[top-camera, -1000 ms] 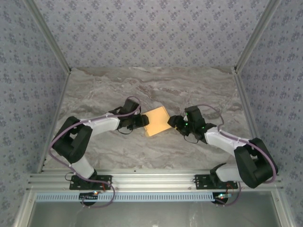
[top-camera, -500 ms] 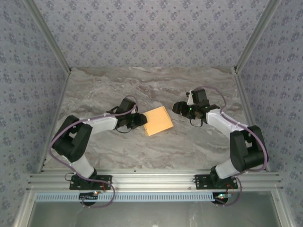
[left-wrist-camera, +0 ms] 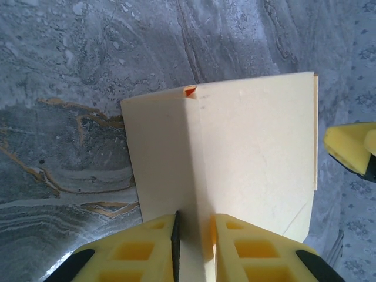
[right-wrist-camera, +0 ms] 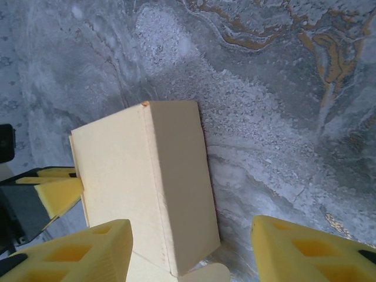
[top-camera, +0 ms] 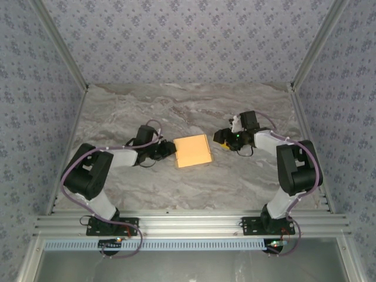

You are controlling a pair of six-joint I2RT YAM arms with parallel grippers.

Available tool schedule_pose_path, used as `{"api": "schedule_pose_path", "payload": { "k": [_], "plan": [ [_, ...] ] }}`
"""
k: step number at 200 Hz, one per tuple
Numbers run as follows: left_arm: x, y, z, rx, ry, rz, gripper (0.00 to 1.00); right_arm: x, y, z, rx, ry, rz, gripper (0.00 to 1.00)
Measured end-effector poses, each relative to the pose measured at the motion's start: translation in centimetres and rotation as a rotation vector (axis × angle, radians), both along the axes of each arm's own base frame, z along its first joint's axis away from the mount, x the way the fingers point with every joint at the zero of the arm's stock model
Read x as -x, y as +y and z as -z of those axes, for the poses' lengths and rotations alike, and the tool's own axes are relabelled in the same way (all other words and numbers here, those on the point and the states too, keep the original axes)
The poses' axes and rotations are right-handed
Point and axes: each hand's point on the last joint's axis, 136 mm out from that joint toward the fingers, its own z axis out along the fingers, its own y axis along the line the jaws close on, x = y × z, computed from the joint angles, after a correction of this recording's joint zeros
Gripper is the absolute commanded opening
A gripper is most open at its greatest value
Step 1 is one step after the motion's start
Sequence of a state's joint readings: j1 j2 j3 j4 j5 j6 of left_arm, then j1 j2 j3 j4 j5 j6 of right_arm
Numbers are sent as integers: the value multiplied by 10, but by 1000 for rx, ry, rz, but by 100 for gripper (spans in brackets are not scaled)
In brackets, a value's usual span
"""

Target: Fold the paper box

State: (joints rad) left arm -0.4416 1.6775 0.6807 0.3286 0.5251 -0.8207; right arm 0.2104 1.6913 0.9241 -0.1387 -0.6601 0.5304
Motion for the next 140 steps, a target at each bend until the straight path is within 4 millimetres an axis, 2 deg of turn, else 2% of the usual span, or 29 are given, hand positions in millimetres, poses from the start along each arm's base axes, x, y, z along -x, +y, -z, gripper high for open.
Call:
{"api": "schedule_pose_path", "payload": {
  "k": [56,95,114,140],
  "plan": [
    [-4,15,1,119,-25,1,17,-3,14,-3,-103,-6,-44,79],
    [-5,21,1,175,-35,5,17,4,27,8,-144,31,-96,80],
    [-5,21,1,180,-42,7,18,11,41,13,-150,53,-124,80],
    [-10,28,1,177,-47,-16,18,8,52,11,-175,47,-120,80]
  ]
}}
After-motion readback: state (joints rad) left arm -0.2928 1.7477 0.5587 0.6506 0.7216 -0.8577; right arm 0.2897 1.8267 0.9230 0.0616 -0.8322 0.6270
